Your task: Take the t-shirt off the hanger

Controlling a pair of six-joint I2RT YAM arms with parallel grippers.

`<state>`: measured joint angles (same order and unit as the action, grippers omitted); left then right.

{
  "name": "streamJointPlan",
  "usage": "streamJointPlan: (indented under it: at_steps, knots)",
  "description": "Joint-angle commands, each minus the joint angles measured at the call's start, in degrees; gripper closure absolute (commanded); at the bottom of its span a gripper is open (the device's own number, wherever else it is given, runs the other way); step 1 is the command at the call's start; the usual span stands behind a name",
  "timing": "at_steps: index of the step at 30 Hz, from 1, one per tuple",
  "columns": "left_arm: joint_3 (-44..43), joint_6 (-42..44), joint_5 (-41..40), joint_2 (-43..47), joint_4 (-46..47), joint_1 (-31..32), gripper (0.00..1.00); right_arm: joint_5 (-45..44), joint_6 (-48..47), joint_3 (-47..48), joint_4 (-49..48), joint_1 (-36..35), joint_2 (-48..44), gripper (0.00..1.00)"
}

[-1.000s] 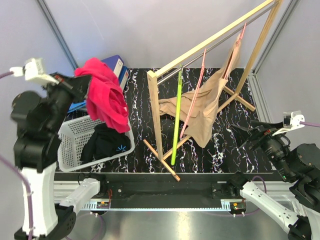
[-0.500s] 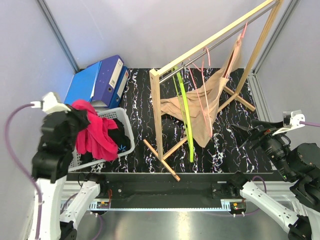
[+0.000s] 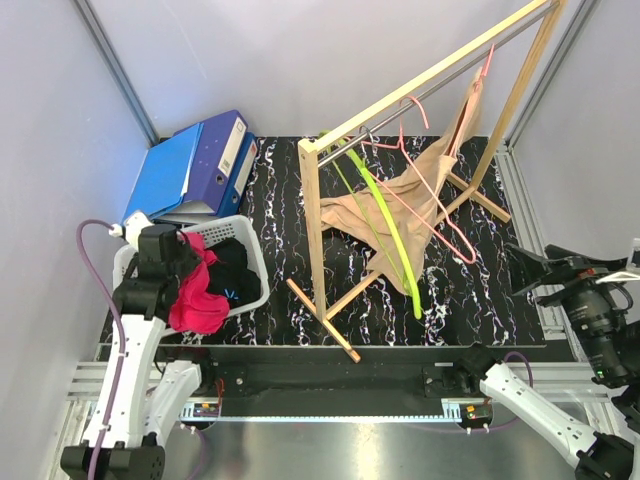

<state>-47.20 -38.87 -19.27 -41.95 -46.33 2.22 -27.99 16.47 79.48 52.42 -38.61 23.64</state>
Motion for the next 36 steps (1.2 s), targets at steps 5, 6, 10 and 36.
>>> streamJointPlan:
  at_steps: [5,6,10,36]
  knots:
    - [-9.6,3.6,0.5,7.7,1.5,-0.5,0.1,-9.9,4.1,5.4,2.4,0.0,7.3,0.0]
    - [-10.5,4.0,1.9,9.0,1.3,-0.5,0.09,-10.2,4.3,6.4,2.4,0.0,10.5,0.0]
    - [-16.9,7.5,10.7,9.8,2.2,-0.5,0.04,-10.2,3.8,13.1,2.8,0.1,19.9,0.0]
    - [-16.4,8.5,48.6,7.3,8.0,-0.4,0.1,18.3,3.2,22.0,0.0,19.4,43.6,0.14]
